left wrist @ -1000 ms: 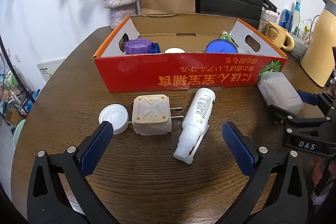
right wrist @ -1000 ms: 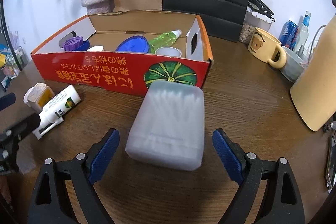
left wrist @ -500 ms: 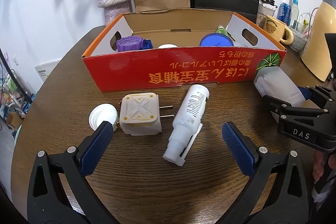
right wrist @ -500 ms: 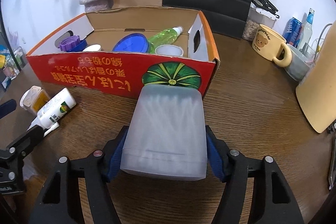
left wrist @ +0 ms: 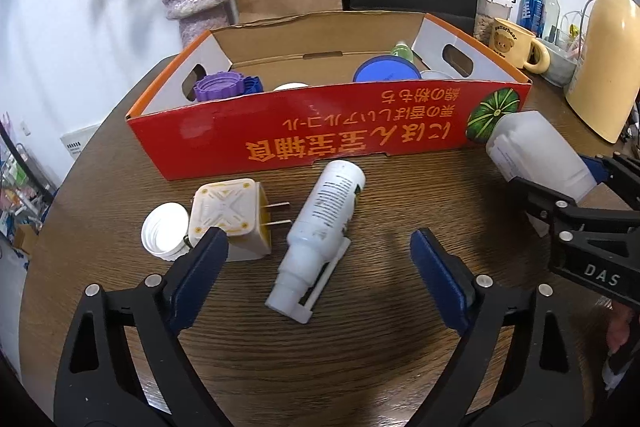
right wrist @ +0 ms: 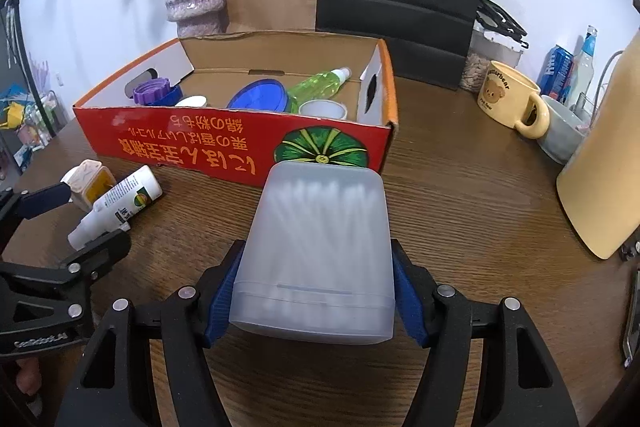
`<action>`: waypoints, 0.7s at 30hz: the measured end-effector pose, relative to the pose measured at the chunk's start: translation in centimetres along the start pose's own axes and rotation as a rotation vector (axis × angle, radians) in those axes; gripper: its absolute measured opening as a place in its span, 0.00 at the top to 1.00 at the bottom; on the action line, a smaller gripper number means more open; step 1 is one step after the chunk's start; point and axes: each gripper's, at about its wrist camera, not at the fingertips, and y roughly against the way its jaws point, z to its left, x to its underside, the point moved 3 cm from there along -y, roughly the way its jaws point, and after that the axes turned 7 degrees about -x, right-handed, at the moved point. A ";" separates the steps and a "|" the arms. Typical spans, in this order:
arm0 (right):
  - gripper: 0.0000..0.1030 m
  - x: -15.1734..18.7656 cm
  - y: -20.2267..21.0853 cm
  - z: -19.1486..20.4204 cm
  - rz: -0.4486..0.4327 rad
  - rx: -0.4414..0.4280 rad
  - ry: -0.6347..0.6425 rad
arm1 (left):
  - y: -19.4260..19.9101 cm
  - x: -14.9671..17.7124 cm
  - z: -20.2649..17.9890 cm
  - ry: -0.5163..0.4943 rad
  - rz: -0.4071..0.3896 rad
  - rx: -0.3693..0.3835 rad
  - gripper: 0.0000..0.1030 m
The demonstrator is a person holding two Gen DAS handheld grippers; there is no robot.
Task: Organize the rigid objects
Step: 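Grasp the translucent white box with the right tool and lift it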
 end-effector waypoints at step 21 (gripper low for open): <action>0.30 1.0 2.7 -1.3 -0.047 -0.009 -0.009 | -2.1 -0.5 -2.7 -0.015 0.075 0.021 0.43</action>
